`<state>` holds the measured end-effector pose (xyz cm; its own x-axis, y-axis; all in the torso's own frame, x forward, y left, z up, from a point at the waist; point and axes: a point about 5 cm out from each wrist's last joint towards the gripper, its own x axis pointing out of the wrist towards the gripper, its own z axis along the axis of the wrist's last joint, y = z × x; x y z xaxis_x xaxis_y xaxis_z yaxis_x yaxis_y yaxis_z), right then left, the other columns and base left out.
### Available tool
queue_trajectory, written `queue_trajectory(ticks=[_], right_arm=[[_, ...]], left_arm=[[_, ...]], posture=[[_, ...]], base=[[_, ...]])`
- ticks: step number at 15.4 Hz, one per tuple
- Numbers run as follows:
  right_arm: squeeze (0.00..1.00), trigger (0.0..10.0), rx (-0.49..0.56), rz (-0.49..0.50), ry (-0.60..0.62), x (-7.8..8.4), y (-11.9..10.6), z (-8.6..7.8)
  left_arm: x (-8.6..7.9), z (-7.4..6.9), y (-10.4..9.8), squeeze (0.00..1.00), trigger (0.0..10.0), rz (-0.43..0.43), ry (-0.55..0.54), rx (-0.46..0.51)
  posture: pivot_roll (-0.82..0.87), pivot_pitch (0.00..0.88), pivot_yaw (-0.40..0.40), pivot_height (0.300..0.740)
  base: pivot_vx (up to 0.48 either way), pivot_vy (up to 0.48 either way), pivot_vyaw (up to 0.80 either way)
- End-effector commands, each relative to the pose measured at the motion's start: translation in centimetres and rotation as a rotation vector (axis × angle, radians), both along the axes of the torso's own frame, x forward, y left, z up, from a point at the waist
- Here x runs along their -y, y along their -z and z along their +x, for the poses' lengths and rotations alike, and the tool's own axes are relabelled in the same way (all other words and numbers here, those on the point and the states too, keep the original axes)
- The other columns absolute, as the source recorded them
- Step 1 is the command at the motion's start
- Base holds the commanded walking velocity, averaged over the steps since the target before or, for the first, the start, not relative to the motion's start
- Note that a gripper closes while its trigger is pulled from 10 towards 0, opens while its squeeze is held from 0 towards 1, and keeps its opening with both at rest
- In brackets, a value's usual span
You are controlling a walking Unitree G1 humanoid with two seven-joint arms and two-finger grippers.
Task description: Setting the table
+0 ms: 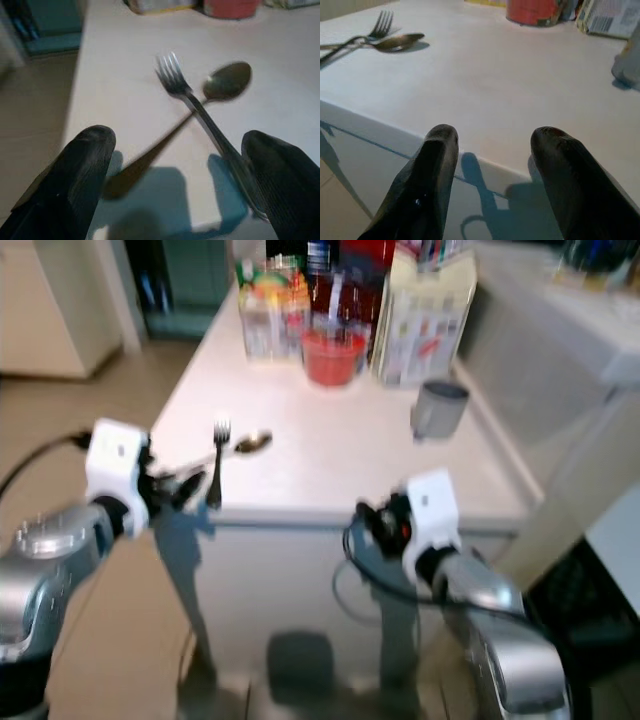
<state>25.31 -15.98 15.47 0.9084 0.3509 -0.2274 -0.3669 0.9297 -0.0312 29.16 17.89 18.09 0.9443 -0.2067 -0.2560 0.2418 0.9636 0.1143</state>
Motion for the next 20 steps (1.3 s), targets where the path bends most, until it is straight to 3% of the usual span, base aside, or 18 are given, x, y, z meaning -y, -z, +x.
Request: queue_trajectory(ticks=[1, 4, 8, 9, 10, 12, 13, 17, 20], right_arm=[[0.00, 10.0, -0.005, -0.012, 0.007, 0.2, 0.1, 0.2], [0.00, 10.0, -0.038, -0.030, 0.086, 0.8, 1.1, 0.6], [0.00, 10.0, -0.032, -0.044, 0.089, 0.9, 0.9, 1.3], [0.00, 10.0, -0.033, -0.052, 0.087, 0.9, 0.9, 1.3], [0.00, 10.0, -0.043, -0.067, 0.087, 1.0, 1.0, 1.4], [0.00, 10.0, -0.049, -0.077, 0.081, 1.2, 1.0, 1.1], [0.00, 10.0, -0.049, -0.081, 0.075, 1.2, 0.9, 1.0], [0.00, 10.0, -0.054, -0.093, 0.063, 1.4, 0.8, 0.6], [0.00, 10.0, -0.057, -0.101, 0.068, 1.7, 0.8, 0.6]], left_arm=[[0.4, 0.5, -0.7, 0.00, 10.0, 0.023, 0.010, 0.048], [1.4, 1.0, -0.3, 0.00, 10.0, -0.008, 0.021, 0.038], [2.9, 1.9, 0.1, 0.00, 10.0, -0.054, 0.056, -0.013], [3.2, 2.1, 0.2, 0.76, 10.0, -0.067, 0.077, -0.034], [3.4, 2.6, 0.4, 0.93, 10.0, -0.056, 0.080, -0.055], [3.4, 3.1, 0.9, 0.82, 10.0, -0.024, 0.054, -0.104], [3.3, 3.4, 0.9, 0.02, 10.0, 0.004, 0.043, -0.110], [2.9, 3.4, 1.4, 0.00, 10.0, 0.050, -0.006, -0.189], [3.0, 3.5, 1.3, 0.00, 10.0, 0.045, -0.006, -0.183]], posture=[[-0.03, 0.000, -0.027, 0.740], [-0.03, 0.000, -0.025, 0.740], [-0.04, 0.000, -0.028, 0.740], [-0.04, 0.000, -0.027, 0.740], [-0.05, 0.000, -0.025, 0.740], [-0.06, 0.000, -0.020, 0.740], [-0.06, 0.000, -0.021, 0.740], [-0.08, 0.000, -0.017, 0.740], [-0.08, 0.000, -0.017, 0.740]], base=[[0.000, 0.000, 0.00], [0.000, 0.000, 0.00], [0.000, 0.000, 0.00], [0.000, 0.000, 0.00], [0.000, 0.000, 0.00], [0.000, 0.000, 0.00], [0.000, 0.000, 0.00], [0.000, 0.000, 0.00], [0.000, 0.000, 0.00]])
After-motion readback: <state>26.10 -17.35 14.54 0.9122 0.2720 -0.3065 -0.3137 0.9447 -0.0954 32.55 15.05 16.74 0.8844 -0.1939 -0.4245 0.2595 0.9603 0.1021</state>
